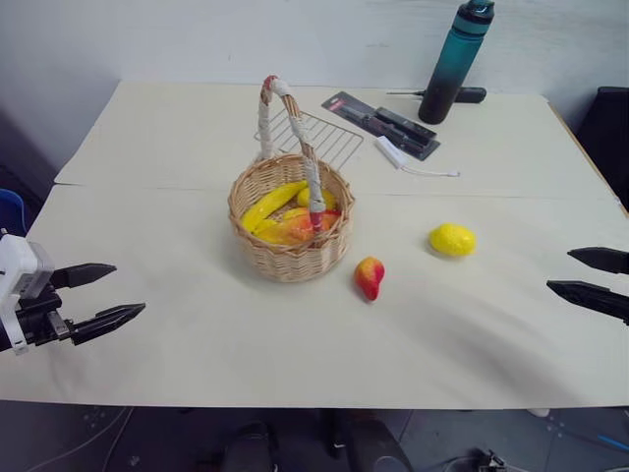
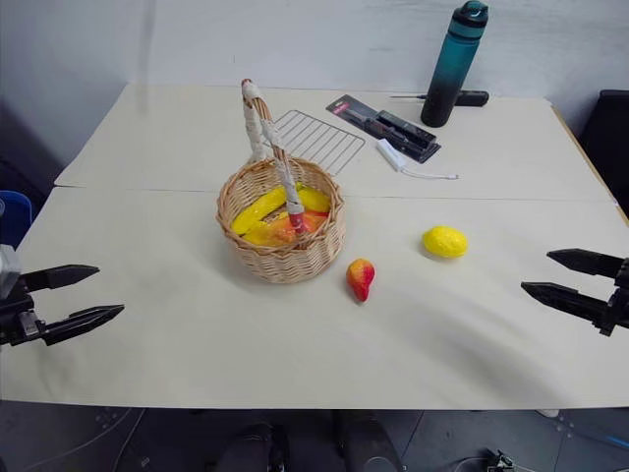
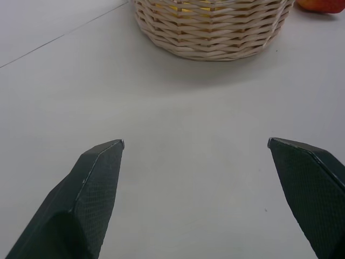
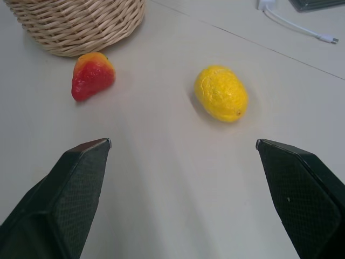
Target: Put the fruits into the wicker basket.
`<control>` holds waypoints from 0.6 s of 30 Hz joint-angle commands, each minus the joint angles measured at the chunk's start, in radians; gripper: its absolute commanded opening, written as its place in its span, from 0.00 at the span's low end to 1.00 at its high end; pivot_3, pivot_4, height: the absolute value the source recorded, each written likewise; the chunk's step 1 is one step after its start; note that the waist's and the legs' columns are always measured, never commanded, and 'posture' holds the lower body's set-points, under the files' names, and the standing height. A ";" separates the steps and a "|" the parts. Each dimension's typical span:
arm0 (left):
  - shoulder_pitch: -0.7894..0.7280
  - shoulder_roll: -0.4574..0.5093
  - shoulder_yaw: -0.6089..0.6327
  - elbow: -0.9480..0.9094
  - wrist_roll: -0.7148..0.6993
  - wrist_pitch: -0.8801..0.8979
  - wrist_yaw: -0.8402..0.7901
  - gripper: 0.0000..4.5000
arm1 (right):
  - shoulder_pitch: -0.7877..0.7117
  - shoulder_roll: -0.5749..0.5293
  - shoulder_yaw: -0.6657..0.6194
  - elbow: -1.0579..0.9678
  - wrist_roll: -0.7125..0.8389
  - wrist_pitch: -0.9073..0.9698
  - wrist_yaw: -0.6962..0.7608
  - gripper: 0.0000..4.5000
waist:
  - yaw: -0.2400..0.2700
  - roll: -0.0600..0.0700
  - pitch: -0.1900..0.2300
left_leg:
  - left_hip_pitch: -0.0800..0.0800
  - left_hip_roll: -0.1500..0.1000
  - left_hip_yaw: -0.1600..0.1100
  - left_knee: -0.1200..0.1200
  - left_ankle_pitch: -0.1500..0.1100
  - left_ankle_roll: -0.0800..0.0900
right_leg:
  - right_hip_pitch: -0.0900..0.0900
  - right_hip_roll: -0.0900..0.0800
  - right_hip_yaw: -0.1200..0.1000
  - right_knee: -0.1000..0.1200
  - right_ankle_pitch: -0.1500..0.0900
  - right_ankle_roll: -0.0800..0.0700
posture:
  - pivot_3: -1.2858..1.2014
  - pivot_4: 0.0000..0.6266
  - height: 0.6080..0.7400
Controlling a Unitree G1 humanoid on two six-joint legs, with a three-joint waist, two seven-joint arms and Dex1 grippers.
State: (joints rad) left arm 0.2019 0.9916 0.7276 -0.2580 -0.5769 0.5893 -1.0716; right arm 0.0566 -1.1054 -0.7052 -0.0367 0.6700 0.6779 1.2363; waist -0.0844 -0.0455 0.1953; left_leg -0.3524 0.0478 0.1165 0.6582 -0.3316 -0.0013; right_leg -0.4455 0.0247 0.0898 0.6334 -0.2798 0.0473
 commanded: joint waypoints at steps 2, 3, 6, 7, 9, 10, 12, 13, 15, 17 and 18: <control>-0.025 0.014 0.014 0.006 -0.010 -0.013 -0.008 1.00 | -0.011 0.004 -0.008 -0.011 0.001 -0.008 -0.014 0.99 | 0.001 0.000 0.000 | 0.000 0.000 0.000 0.000 0.000 0.000 | 0.000 0.000 0.000 0.000 0.000 0.000 | 0.52 0.24 1.00; -0.033 0.016 0.012 0.008 -0.011 -0.008 -0.003 1.00 | -0.007 0.007 -0.009 -0.014 -0.001 -0.011 -0.014 0.99 | 0.002 0.000 0.000 | 0.000 0.000 0.000 0.000 0.000 0.000 | 0.000 0.000 0.000 0.000 0.000 0.000 | 0.52 0.24 1.00; -0.044 0.018 0.010 0.010 -0.002 -0.011 -0.004 1.00 | 0.002 0.015 -0.008 -0.019 -0.008 -0.017 -0.021 0.99 | 0.002 0.000 0.000 | 0.000 0.000 0.000 0.000 0.000 0.000 | 0.000 0.000 0.000 0.000 0.000 0.000 | 0.52 0.24 1.00; -0.048 0.018 0.011 0.010 -0.004 -0.009 -0.005 1.00 | 0.006 0.018 -0.007 -0.023 -0.012 -0.021 -0.023 0.99 | 0.003 0.000 0.000 | 0.000 0.000 0.000 0.000 0.000 0.000 | 0.000 0.000 0.000 0.000 0.000 0.000 | 0.52 0.24 1.00; -0.055 0.020 0.010 0.013 -0.003 -0.009 -0.003 1.00 | 0.017 0.024 -0.005 -0.033 -0.016 -0.022 -0.025 0.99 | 0.003 0.000 0.000 | 0.000 0.000 0.000 0.000 0.000 0.000 | 0.000 0.000 0.000 0.000 0.000 0.000 | 0.52 0.24 1.00; -0.060 0.020 0.008 0.015 -0.003 -0.009 -0.002 1.00 | 0.021 0.026 -0.004 -0.038 -0.015 -0.019 -0.027 0.99 | 0.003 0.000 0.000 | 0.000 0.000 0.000 0.000 0.000 0.000 | 0.000 0.000 0.000 0.000 0.000 0.000 | 0.52 0.24 1.00; -0.073 0.020 0.001 0.015 -0.008 -0.004 0.004 1.00 | 0.026 0.027 -0.004 -0.045 -0.013 -0.013 -0.030 0.99 | 0.002 0.000 0.000 | 0.000 0.000 0.000 0.000 0.000 0.000 | 0.000 0.000 0.000 0.001 0.000 0.000 | 0.52 0.24 1.00; -0.079 0.019 -0.003 0.012 -0.010 -0.001 0.006 1.00 | 0.028 0.027 -0.004 -0.048 -0.014 -0.013 -0.030 0.99 | 0.002 0.000 0.000 | 0.000 0.000 0.000 0.000 0.000 0.000 | 0.000 0.000 0.000 0.001 0.000 0.000 | 0.52 0.24 1.00; -0.088 0.018 -0.010 0.012 -0.009 0.001 0.007 1.00 | 0.029 0.027 -0.004 -0.051 -0.016 -0.016 -0.032 0.99 | 0.001 0.000 0.000 | 0.000 0.000 0.000 0.001 0.000 0.000 | 0.000 0.000 0.000 0.002 0.000 0.000 | 0.52 0.24 1.00; -0.098 0.019 -0.016 0.011 -0.011 0.006 0.011 1.00 | 0.028 0.032 -0.006 -0.056 -0.017 -0.016 -0.043 0.99 | 0.001 0.000 0.000 | 0.001 0.000 0.001 0.001 0.000 0.000 | 0.000 0.000 0.000 0.002 0.000 0.000 | 0.52 0.24 1.00; -0.100 0.019 -0.014 0.009 -0.016 0.009 0.010 1.00 | 0.037 0.035 -0.003 -0.065 -0.029 -0.026 -0.049 0.99 | 0.001 0.000 0.000 | 0.001 0.000 0.000 0.001 0.000 -0.001 | 0.000 0.000 0.000 0.003 0.000 0.000 | 0.52 0.24 1.00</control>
State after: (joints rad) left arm 0.1154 0.9923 0.6940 -0.2312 -0.5783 0.5956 -1.0636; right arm 0.0875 -1.0815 -0.7021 -0.0755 0.6467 0.6698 1.1983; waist -0.0832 -0.0454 0.1952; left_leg -0.3517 0.0476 0.1169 0.6589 -0.3312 -0.0018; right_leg -0.4454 0.0249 0.0900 0.6361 -0.2796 0.0476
